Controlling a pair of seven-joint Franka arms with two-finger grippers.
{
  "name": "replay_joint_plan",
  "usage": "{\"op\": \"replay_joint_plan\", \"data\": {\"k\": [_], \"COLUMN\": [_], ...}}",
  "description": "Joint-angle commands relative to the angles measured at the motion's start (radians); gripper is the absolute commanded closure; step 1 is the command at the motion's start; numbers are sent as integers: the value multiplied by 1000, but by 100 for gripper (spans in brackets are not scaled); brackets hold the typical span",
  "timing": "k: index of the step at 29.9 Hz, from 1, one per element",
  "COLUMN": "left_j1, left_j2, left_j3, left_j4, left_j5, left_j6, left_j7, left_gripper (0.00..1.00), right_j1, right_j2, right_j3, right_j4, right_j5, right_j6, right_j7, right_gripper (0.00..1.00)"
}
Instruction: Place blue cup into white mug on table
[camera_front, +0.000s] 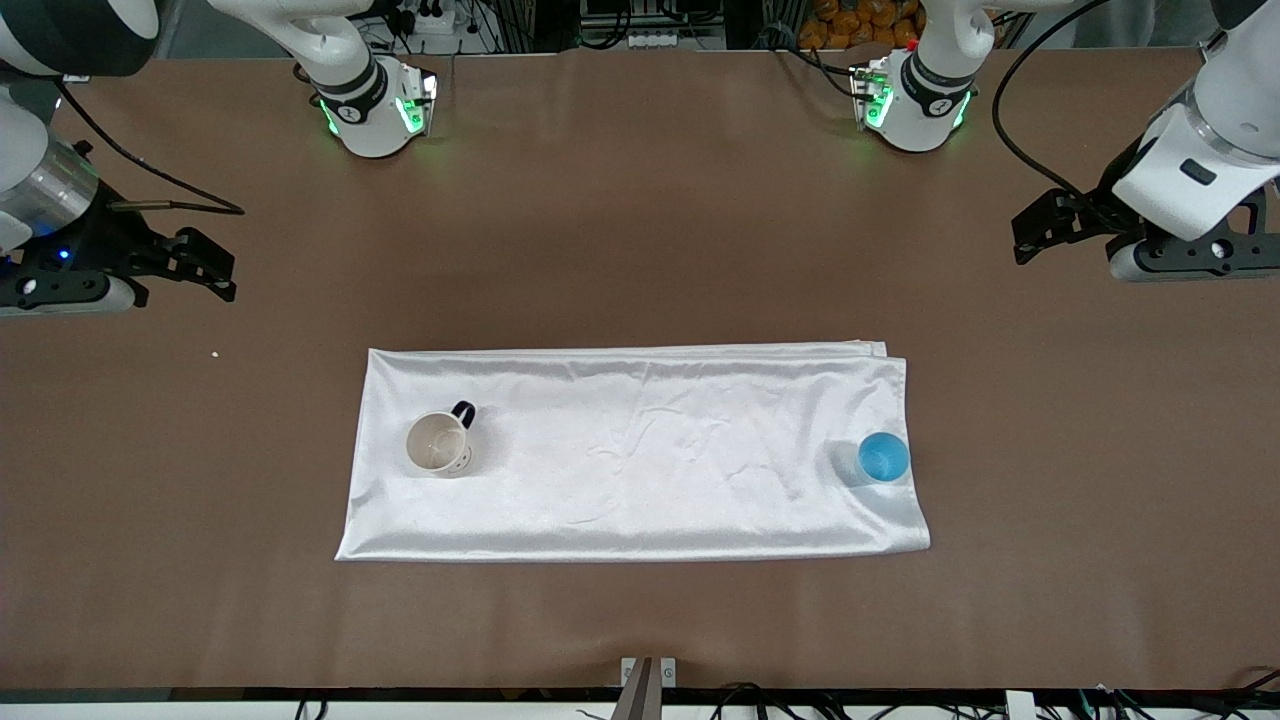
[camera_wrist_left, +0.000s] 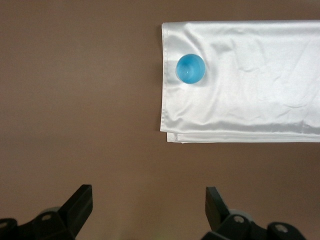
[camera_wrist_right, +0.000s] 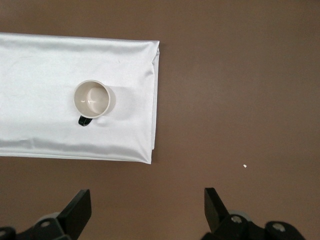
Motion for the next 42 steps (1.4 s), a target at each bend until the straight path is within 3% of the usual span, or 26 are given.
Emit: {"op": "replay_joint_plan", "data": {"k": [1, 24, 42], "left_j1": [1, -11, -17], "left_j2": [7, 6, 49], "left_j3": [-3, -8, -25], "left_j4": [20, 20, 11], "left_j5": [16, 27, 45], "left_j6": [-7, -7, 47], "left_j7": [-20, -26, -8], "left_gripper": [0, 0, 0], "right_j1": [-6, -6, 1], "right_j2": [17, 22, 101], "right_j3": [6, 6, 6], "right_j4": [32, 19, -7], "right_j5": [15, 13, 15], "right_j6": [-21, -34, -33], "right_j7": [-12, -7, 20], "right_gripper": [0, 0, 0]}}
